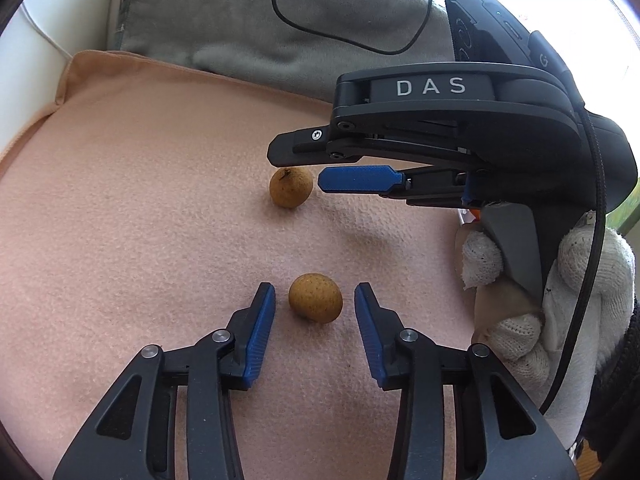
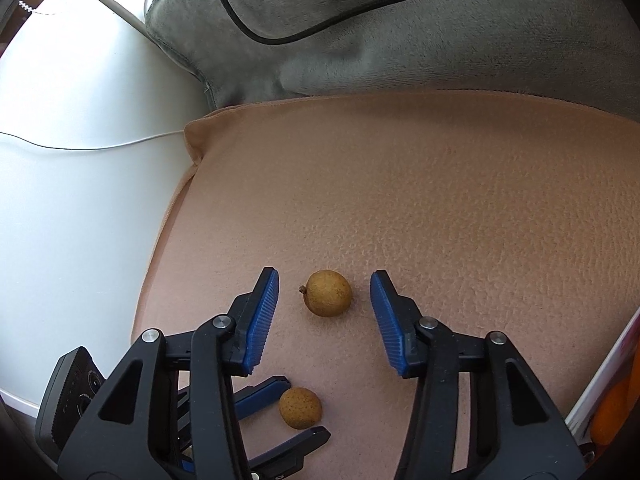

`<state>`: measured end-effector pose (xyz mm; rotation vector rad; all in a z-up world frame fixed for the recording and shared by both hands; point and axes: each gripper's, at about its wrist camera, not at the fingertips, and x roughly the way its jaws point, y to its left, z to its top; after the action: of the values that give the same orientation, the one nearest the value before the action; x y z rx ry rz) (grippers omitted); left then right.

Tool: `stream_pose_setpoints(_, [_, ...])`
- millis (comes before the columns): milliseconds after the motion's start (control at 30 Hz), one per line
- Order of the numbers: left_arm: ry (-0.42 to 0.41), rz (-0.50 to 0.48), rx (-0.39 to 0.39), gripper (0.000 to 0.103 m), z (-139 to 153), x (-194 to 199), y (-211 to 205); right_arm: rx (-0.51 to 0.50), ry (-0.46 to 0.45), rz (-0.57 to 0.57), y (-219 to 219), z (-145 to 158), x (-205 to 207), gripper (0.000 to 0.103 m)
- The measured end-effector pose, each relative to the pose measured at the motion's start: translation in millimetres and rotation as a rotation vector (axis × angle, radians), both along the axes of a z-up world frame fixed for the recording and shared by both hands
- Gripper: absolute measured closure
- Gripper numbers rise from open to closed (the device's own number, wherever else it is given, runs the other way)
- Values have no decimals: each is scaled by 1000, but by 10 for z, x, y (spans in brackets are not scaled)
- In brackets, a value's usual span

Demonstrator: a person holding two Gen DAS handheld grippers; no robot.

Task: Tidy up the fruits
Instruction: 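Close the left gripper on one longan while the right grasps the other longan, then carry both longans onto the floral plate and open both grippers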

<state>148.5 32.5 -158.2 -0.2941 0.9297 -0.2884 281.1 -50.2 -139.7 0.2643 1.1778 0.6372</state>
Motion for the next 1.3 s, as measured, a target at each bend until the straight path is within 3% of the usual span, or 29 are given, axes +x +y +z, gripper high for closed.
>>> stream_pose_setpoints(267, [2, 4, 5, 74, -20, 70, -3, -33, 2, 12, 75, -64, -6, 61])
stream_pose_setpoints(367, [1, -2, 4, 77, -19, 46, -6, -38, 10, 14, 76, -105, -10, 74])
stream_pose_setpoints(767, [-9, -9, 5, 77, 48, -48, -7, -34, -26, 15, 13, -13, -104, 74])
stream_pose_setpoints(1300, [-48, -15, -35, 77, 255, -340, -50, 28, -146, -43, -658, 475, -736, 74])
